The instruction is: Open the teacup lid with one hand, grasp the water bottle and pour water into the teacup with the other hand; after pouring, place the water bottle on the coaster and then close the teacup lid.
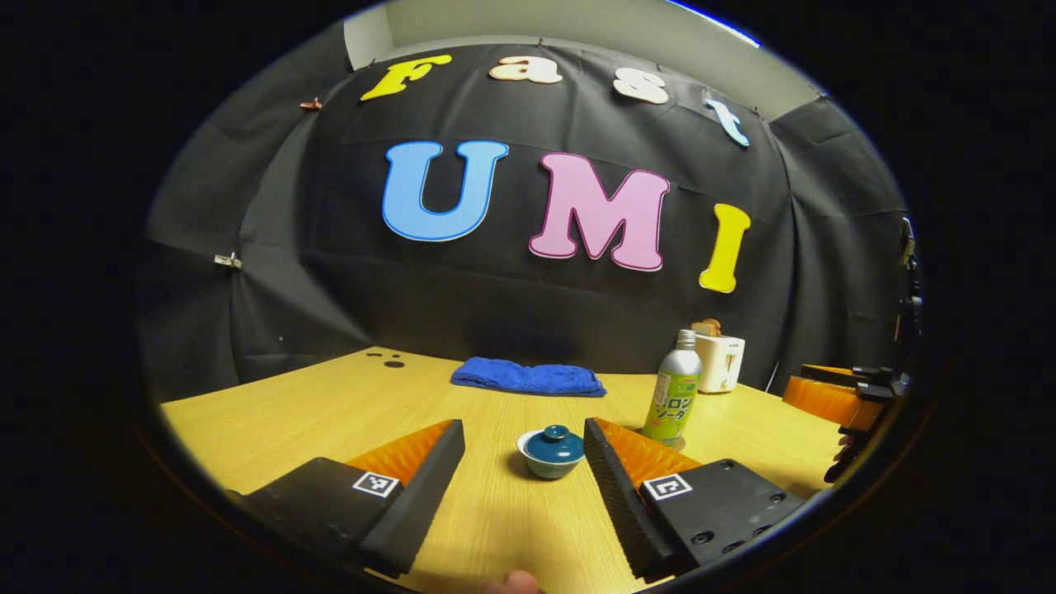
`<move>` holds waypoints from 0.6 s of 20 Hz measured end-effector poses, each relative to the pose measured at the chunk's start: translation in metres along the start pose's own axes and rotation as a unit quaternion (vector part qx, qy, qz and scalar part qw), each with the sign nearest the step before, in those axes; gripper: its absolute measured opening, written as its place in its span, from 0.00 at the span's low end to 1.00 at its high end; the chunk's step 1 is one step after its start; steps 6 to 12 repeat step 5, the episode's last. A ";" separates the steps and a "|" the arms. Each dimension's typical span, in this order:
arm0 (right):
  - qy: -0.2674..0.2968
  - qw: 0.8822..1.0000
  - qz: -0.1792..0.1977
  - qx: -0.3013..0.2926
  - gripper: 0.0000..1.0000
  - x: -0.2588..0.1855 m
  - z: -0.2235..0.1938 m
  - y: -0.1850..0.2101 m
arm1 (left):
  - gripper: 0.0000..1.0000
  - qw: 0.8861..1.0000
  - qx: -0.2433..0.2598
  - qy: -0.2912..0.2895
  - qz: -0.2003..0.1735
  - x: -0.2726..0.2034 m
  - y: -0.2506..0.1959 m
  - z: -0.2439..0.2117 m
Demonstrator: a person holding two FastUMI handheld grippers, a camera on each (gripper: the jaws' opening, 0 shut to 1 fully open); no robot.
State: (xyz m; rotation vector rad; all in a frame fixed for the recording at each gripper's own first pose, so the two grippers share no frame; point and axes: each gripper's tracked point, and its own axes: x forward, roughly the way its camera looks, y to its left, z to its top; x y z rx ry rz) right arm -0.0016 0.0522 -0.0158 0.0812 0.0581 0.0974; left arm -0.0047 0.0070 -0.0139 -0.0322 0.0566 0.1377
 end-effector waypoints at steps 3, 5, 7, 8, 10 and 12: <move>-0.001 1.000 0.000 -0.004 0.95 0.001 0.001 0.000 | 0.92 1.000 0.000 0.001 0.000 0.002 0.001 -0.001; -0.004 1.000 0.000 -0.005 0.95 0.000 0.003 0.002 | 0.92 1.000 0.000 0.004 0.000 0.003 0.001 -0.003; -0.004 1.000 0.000 -0.005 0.95 0.000 0.003 0.002 | 0.92 1.000 0.000 0.004 0.000 0.003 0.001 -0.003; -0.004 1.000 0.000 -0.005 0.95 0.000 0.003 0.002 | 0.92 1.000 0.000 0.004 0.000 0.003 0.001 -0.003; -0.004 1.000 0.000 -0.005 0.95 0.000 0.003 0.002 | 0.92 1.000 0.000 0.004 0.000 0.003 0.001 -0.003; -0.004 1.000 0.000 -0.005 0.95 0.000 0.003 0.002 | 0.92 1.000 0.000 0.004 0.000 0.003 0.001 -0.003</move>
